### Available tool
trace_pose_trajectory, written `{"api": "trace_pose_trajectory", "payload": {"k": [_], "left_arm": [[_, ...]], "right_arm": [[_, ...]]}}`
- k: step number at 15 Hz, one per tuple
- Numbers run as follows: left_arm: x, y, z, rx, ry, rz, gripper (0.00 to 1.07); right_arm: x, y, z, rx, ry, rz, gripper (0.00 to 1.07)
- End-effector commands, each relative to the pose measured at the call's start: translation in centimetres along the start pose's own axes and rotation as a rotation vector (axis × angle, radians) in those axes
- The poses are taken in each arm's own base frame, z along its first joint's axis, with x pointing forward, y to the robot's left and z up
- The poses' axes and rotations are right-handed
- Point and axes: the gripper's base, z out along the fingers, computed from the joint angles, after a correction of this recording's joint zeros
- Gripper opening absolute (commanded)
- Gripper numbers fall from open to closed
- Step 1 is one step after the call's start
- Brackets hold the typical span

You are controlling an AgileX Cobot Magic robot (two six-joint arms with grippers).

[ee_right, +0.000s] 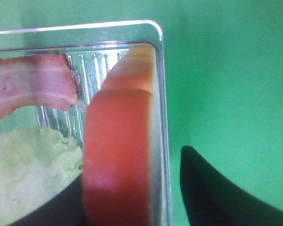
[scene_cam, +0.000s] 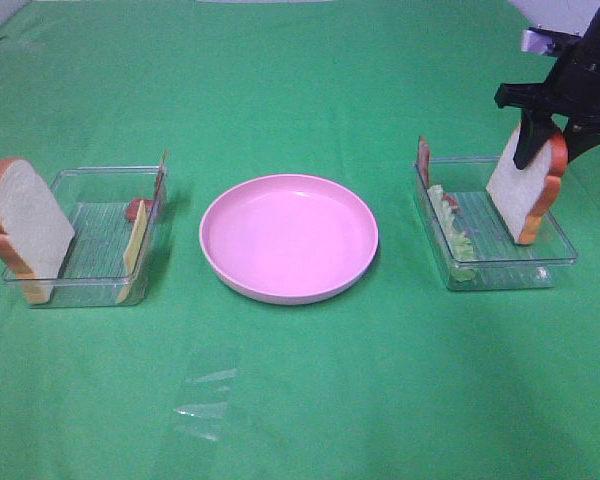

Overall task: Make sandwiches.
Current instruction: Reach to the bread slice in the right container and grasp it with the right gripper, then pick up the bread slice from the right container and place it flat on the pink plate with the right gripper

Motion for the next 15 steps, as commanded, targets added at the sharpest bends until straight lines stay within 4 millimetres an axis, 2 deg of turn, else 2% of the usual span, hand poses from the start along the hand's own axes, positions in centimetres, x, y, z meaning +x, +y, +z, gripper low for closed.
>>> {"api": "trace_pose_trajectory", "payload": {"k": [1, 2, 6, 8, 12, 14, 15], "left_arm": [[0.1, 0.0, -0.3, 0.007, -0.031, 0.003, 1.00], [0.1, 0.0, -0.3, 0.007, -0.031, 0.003, 1.00], [0.1, 0.0, -0.3, 0.007, -0.031, 0.003, 1.00], [0.1, 0.0, -0.3, 0.007, -0.031, 0.003, 1.00], [0.1, 0.0, -0.3, 0.007, -0.031, 0.003, 1.00], [0.1, 0.0, -0.3, 0.007, -0.031, 0.003, 1.00], [0.1, 0.0, -0.3, 0.007, -0.031, 0.003, 1.00]], "right_arm": [[1.0, 0.3, 0.0, -0.022, 0.123, 0.039, 0.14], [1.0, 0.3, 0.0, -0.022, 0.123, 0.043, 0.02], [1.1, 0.5, -0.6, -0.035, 0.108, 0.047, 0.00], [1.3, 0.9, -2.1, -0.054, 0.075, 0.047, 0.00], [2.8, 1.8, -6.8, -0.083, -0.019, 0.046, 0.00], [5.8, 2.5, -9.4, -0.103, -0.034, 0.025, 0.00], [6.3, 2.8, -9.8, -0.130, -0.040, 0.006, 0.00]]}}
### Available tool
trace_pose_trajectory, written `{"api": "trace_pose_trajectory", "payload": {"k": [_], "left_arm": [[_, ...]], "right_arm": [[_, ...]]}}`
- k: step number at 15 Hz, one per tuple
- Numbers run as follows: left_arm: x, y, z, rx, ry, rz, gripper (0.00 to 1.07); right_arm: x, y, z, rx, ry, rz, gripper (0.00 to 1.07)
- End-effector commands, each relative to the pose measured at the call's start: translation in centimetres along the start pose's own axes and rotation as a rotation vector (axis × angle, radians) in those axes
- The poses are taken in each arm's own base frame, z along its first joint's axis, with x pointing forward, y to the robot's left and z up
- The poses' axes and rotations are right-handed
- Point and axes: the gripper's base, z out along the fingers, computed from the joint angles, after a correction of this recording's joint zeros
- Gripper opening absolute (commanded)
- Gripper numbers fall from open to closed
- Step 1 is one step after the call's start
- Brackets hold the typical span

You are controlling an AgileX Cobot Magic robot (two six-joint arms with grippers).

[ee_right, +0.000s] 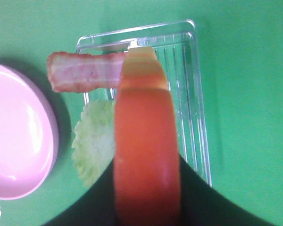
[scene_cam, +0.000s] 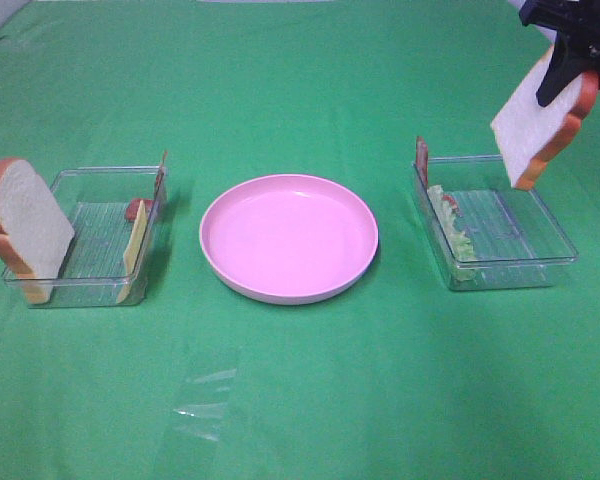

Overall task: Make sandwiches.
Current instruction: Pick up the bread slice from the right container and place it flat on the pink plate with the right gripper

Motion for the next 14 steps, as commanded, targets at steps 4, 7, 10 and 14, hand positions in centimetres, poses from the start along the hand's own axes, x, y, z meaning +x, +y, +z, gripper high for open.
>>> {"api": "trace_pose_trajectory", "payload": {"k": [4, 7, 10, 14], "left_arm": [[0.1, 0.0, -0.3, 0.007, -0.031, 0.003, 1.00], [0.1, 0.0, -0.3, 0.007, -0.031, 0.003, 1.00], [0.1, 0.0, -0.3, 0.007, -0.031, 0.003, 1.00], [0.1, 0.0, -0.3, 0.006, -0.031, 0.006, 1.00]], "right_arm": [[3.3, 4.0, -3.8, -0.367, 0.002, -0.097, 0.00], [2.9, 5.6, -4.1, -0.568, -0.040, -0.104, 0.00], [2.3, 5.6, -4.0, -0.581, -0.097, -0.079, 0.00], [2.9, 13.2, 1.4, -0.605, -0.021, -0.178, 0.00]]}}
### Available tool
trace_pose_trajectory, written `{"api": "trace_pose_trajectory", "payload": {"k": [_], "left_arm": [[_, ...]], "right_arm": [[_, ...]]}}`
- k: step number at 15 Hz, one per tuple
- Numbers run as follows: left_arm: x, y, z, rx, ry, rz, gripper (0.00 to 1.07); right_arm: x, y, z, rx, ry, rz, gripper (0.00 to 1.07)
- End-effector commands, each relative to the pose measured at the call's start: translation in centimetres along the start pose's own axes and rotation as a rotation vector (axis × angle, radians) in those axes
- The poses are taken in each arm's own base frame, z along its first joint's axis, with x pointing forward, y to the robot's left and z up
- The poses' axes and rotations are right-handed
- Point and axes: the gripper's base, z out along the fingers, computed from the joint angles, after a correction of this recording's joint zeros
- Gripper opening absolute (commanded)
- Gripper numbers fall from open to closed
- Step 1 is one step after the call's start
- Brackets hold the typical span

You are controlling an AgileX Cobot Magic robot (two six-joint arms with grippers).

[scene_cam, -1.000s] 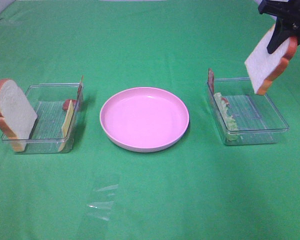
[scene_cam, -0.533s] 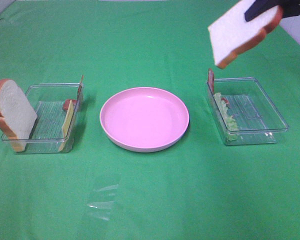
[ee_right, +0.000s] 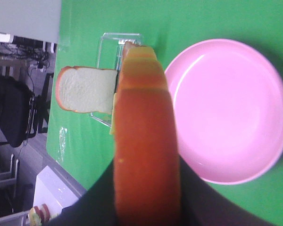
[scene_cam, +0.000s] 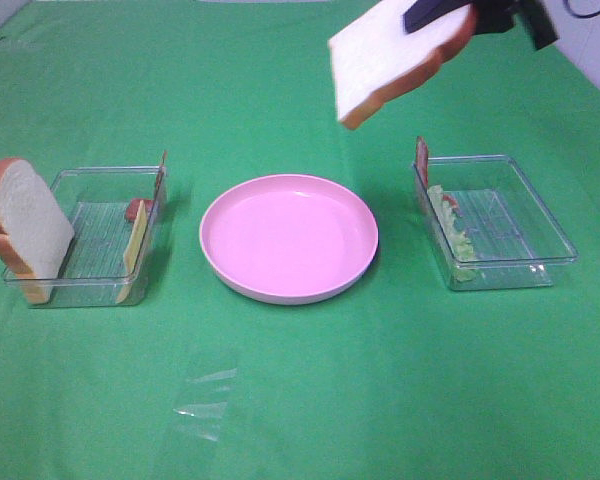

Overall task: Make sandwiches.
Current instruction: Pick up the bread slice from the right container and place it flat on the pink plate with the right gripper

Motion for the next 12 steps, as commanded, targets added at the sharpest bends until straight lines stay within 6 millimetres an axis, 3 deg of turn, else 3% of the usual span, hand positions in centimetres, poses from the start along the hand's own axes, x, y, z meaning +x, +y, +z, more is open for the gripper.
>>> {"api": "trace_pose_trajectory", "payload": {"k": [1, 3, 6, 12], "left_arm": [[0.1, 0.0, -0.3, 0.006, -0.031, 0.005, 1.00], [0.1, 0.0, -0.3, 0.006, -0.031, 0.005, 1.00], [0.1, 0.0, -0.3, 0.006, -0.031, 0.005, 1.00], [0.1, 0.0, -0.3, 0.004, -0.031, 0.006, 1.00]], "right_arm": [[0.0, 1.1, 4.7, -0.041, 0.035, -0.021, 0.00], [0.0, 0.9, 7.5, -0.075, 0.062, 0.014, 0.00], [-0.1, -1.4, 11.8, -0.053, 0.085, 0.077, 0.00], [0.3, -5.0, 16.1, -0.057, 0.132, 0.183, 0.00]]}}
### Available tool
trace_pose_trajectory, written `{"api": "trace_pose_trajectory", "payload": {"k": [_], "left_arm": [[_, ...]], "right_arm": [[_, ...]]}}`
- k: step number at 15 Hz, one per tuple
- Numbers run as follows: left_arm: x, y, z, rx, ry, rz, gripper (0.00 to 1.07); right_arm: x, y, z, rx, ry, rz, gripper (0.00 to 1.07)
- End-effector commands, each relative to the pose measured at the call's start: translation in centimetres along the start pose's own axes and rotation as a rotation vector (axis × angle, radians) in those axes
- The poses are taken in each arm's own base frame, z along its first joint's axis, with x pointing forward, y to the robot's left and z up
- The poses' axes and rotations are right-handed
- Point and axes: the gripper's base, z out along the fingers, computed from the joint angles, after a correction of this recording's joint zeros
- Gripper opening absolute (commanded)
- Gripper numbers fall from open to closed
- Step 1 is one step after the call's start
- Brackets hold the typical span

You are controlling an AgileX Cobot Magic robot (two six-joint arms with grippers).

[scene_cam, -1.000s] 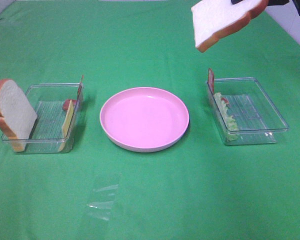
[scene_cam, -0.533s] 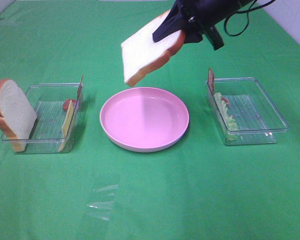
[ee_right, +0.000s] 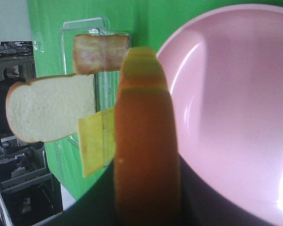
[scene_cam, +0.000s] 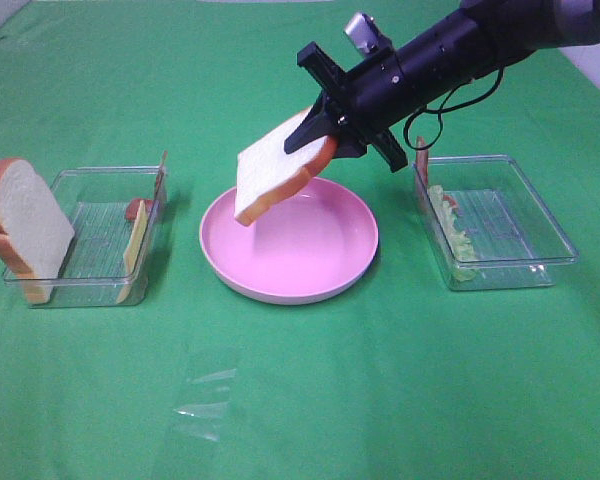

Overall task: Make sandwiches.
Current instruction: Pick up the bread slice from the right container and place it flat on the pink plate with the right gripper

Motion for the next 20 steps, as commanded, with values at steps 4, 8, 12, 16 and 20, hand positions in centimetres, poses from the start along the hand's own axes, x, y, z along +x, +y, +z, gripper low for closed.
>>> {"api": "trace_pose_trajectory", "payload": {"k": [4, 8, 12, 16, 20], "left_arm": [[0.1, 0.0, -0.3, 0.004, -0.031, 0.004, 1.00], [0.1, 0.0, -0.3, 0.004, -0.031, 0.004, 1.00], [0.1, 0.0, -0.3, 0.004, -0.031, 0.004, 1.00], [0.1, 0.0, -0.3, 0.004, -0.031, 0.004, 1.00], [0.1, 0.0, -0.3, 0.004, -0.031, 0.004, 1.00]], "right_arm": [[0.1, -2.4, 2.4, 0.001, 0.055, 0.051, 0.00], [0.2, -3.2, 3.4, 0.000, 0.073, 0.076, 0.00], [0.2, -3.4, 3.6, 0.007, 0.075, 0.076, 0.07], [0.5, -3.5, 3.2, 0.055, 0.103, 0.059, 0.77], [0.8, -3.2, 2.1, 0.131, 0.123, 0.024, 0.77]]}}
